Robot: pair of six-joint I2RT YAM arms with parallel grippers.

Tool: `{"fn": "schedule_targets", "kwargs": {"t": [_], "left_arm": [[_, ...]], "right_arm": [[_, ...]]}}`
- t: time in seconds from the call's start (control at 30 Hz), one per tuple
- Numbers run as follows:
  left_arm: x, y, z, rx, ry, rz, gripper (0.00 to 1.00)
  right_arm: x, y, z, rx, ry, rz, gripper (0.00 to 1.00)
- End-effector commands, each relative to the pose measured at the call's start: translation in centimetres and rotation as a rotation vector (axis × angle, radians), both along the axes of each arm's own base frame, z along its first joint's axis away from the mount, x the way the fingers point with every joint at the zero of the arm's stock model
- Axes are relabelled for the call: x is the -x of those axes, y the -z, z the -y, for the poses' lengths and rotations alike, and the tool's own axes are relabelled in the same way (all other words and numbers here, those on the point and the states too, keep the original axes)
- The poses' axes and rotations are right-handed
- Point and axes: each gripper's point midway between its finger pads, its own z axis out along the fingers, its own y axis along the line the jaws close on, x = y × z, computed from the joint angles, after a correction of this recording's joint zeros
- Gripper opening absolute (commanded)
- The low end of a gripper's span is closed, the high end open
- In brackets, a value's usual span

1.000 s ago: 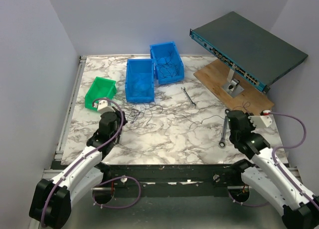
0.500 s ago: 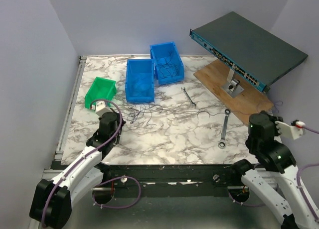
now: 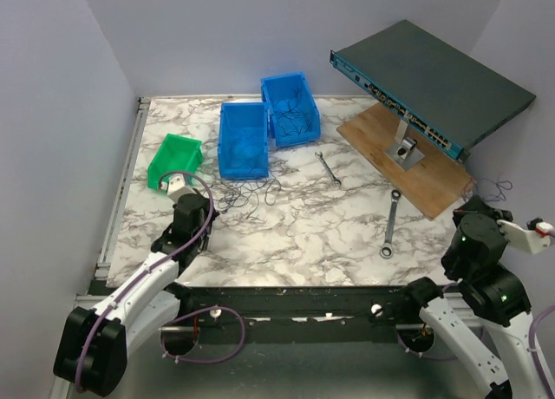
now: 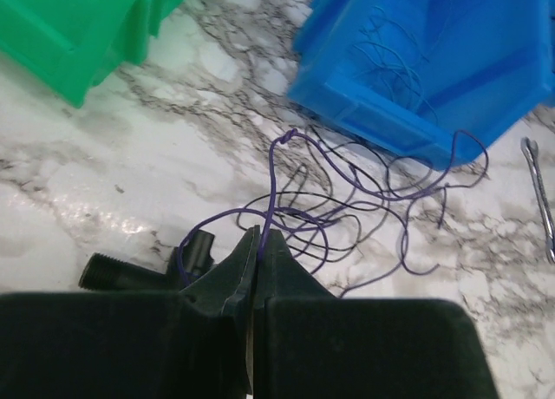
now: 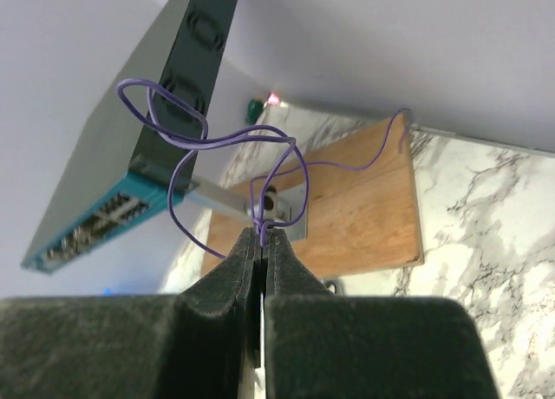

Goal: Untangle the cables

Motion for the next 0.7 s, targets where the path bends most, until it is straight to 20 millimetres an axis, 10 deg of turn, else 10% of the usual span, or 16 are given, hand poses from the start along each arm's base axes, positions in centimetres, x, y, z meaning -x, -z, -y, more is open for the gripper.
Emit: {"fn": "schedule_targets", "kwargs": {"t": [0.0,0.33,0.53,0.67], "left_arm": [[-1.0,-3.1,3.5,-0.006,0.233,0.116,0.0],[-1.0,-3.2,5.8,-0.048,0.371,0.125,0.0],[-0.8,-3.8,6.8,-0.038,0.419,0.145,0.0],[-0.2,-4.3,7.9,-0.024,0.484,0.158,0.0]], "right_arm": [[-3.2,0.6,-3.7,0.082,-0.225,-0.072,0.01],[-4.9,4.8,-9.4,0.047,-0.536,-0.249,0.01],[-5.2,3.8,-10.5,0.076,-0.612,-0.211,0.01],[-7.6,3.5,-15.2,0.126,-0.835,-0.212,0.01]]}}
